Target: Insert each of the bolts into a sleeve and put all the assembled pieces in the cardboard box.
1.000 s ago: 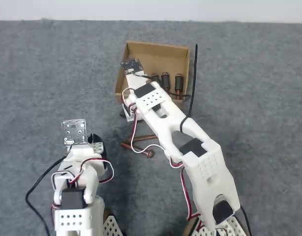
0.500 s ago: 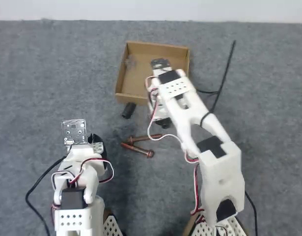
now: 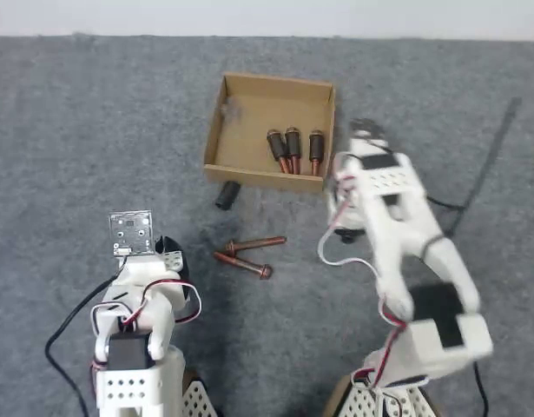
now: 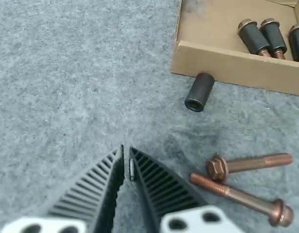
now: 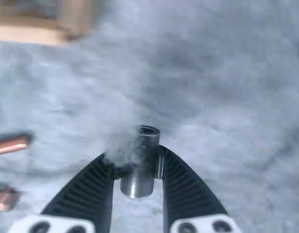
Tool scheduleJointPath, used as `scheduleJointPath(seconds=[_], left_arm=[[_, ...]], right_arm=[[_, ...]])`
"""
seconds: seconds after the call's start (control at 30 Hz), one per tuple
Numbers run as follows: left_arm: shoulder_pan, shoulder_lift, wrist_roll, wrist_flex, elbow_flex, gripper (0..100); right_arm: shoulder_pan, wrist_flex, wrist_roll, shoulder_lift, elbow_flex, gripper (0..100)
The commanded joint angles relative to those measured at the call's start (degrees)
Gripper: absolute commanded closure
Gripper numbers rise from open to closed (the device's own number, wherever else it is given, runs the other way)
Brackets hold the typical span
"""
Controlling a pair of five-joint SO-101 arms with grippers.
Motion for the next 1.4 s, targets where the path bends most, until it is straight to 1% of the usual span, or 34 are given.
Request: scheduleJointPath(seconds=[0.0,0.1,0.17,0.3,0.37,0.5,0.83,1.03,1.37], left_arm=[[0.00,-0.70,-0.62,0.00,-0.57,99],[0.00,-0.70,-0.62,0.00,-0.57,99],[0.00,-0.70,-0.62,0.00,-0.57,99],[-0.18,-0.70,-0.62,0.18,-0.57,99],[-0.26,-0.70,-0.62,0.26,-0.57,99],[-0.26,-0.70,-0.62,0.26,-0.57,99],[-0.26,-0.70,-0.62,0.26,-0.57,99],[-0.26,-0.70,-0.62,0.26,-0.57,99],[-0.26,-0.70,-0.62,0.26,-0.57,99]], right_arm=[[5.85,-2.33,1.76,-10.07,6.68,99.1],[9.36,-2.68,5.36,-15.43,12.40,99.1],[11.12,-2.86,5.89,-18.33,15.30,98.9],[13.23,-7.25,5.98,-21.14,20.84,98.7],[13.23,-8.66,6.15,-21.14,22.24,95.5],[12.88,-8.57,6.24,-21.14,22.86,85.9],[12.97,-1.71,6.15,-25.10,22.95,85.4],[12.79,-1.98,6.15,-27.65,26.37,85.4],[12.79,-13.58,6.33,-27.21,32.00,85.4]])
